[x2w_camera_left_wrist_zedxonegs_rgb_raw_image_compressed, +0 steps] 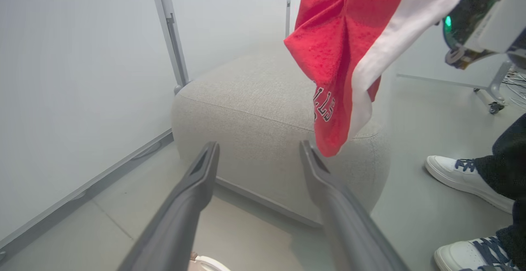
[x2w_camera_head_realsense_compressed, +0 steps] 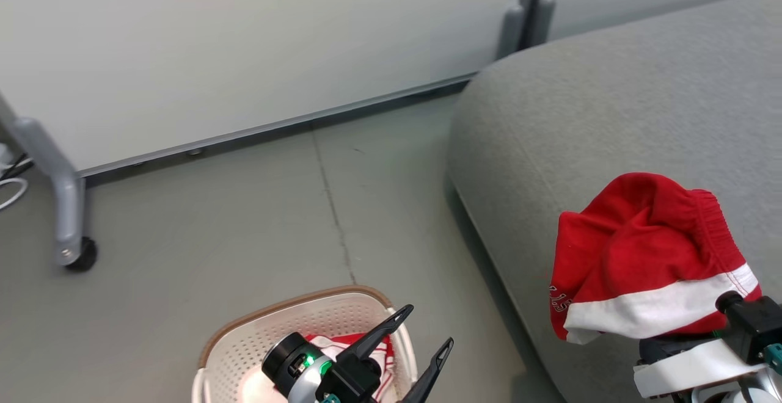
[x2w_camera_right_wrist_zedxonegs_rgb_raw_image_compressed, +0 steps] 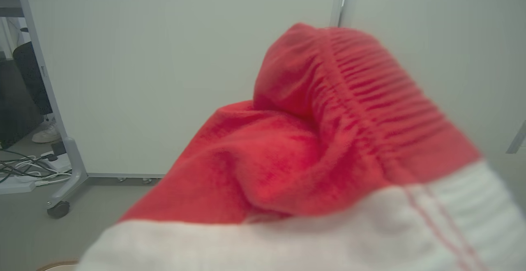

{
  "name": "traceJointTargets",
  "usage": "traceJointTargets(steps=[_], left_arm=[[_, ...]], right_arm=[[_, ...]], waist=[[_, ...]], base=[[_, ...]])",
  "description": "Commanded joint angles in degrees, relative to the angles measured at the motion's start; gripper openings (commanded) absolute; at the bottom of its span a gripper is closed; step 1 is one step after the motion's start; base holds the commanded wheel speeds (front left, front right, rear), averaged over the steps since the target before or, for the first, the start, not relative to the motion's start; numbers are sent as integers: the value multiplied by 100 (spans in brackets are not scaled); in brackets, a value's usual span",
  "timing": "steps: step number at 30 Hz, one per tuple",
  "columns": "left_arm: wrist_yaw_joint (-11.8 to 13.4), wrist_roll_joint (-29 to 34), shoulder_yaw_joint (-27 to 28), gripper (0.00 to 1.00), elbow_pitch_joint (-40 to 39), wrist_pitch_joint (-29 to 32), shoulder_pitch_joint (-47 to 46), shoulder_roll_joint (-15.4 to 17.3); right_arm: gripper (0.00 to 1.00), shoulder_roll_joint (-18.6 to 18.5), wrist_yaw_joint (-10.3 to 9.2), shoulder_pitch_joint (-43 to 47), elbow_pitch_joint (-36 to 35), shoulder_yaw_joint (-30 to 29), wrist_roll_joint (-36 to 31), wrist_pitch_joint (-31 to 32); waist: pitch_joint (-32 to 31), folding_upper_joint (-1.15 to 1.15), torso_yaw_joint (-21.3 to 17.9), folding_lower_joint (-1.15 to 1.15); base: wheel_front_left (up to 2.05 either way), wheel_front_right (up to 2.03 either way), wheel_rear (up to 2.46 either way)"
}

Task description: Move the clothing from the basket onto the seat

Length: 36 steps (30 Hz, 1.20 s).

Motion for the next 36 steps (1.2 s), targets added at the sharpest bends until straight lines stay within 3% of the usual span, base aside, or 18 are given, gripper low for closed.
traceJointTargets(steps=[1,10,17,28,36], left_arm=[[-3,36,28,100,-9,-4,-71,24],[-3,55,-7,100,-22,-4,-148,80],[-3,125,17,100,-95,-4,-182,101],[-3,104,-87,100,-292,-4,-287,139],[-3,220,-161,100,-523,-4,-625,353]], right_arm=[[0,-21,5,-56,-48,-13,-39,-27],[0,61,5,-28,-61,15,-58,-27],[0,109,5,-19,-80,29,-64,-27],[0,296,5,-149,-159,-300,87,-27],[0,241,4,-947,-298,-816,-59,-27]], waist=[[108,0,-291,0],[248,0,-992,0],[381,0,-1297,0],[501,0,-1162,0],[1245,0,-879,0]], base=[[0,0,0],[0,0,0],[0,0,0],[0,0,0],[0,0,0]])
